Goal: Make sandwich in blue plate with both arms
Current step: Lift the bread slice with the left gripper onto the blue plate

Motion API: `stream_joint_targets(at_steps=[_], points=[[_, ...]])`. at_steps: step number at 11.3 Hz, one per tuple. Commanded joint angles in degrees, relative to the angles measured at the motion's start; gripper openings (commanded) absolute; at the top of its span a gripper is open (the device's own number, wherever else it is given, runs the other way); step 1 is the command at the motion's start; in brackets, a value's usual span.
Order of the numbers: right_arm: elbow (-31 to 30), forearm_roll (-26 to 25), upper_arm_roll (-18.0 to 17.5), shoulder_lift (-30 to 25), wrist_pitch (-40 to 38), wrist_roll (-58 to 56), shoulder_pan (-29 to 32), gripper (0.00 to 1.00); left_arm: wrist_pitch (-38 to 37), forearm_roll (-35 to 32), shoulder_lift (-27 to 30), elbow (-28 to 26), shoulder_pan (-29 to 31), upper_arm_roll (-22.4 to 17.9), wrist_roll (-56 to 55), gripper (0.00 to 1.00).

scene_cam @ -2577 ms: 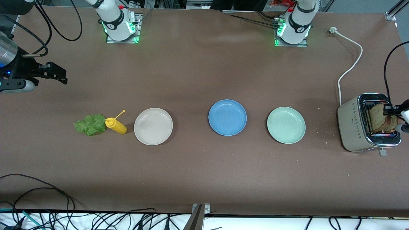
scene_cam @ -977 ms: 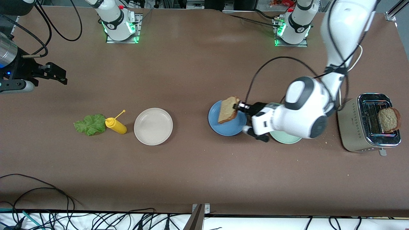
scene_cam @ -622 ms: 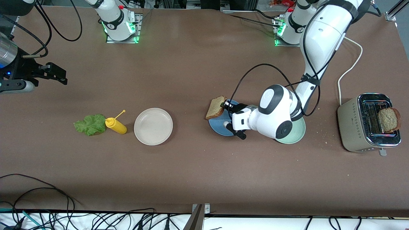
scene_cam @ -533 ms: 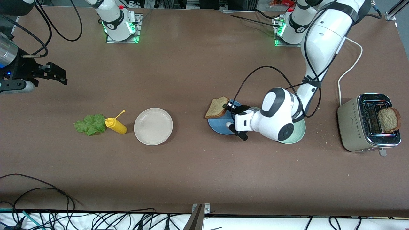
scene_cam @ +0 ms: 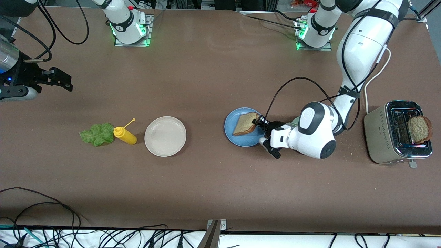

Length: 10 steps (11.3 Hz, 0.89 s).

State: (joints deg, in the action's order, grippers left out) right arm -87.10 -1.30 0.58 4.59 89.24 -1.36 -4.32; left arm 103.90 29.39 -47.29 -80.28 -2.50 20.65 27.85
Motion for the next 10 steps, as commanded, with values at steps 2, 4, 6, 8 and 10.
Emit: stream_joint_targets(at_steps=[2,4,6,8,10], points=[[1.06,-0.55,-0.05,0.15,-0.82,-0.49,0.10,1.00,-0.11,1.81,-0.61,-1.02,1.09,-0.08,3.87,1.00],[1.06,-0.55,-0.05,0.15,-0.91,-0.40,0.10,1.00,-0.28,0.93,-0.35,-1.19,1.44,-0.08,3.79,1.00],[1.06,-0.46,-0.14,0.15,-0.82,-0.40,0.10,1.00,-1.68,0.84,0.09,-0.76,2.14,-0.34,3.70,1.00],[1.15,-0.37,-0.14,0.15,-0.82,-0.22,0.01,1.00,-2.91,0.15,0.88,-0.41,3.11,-0.52,3.44,1.00],[1.15,-0.37,-0.14,0.15,-0.82,-0.22,0.01,1.00,-3.88,-2.49,2.37,-0.05,4.51,-0.34,2.91,1.00]])
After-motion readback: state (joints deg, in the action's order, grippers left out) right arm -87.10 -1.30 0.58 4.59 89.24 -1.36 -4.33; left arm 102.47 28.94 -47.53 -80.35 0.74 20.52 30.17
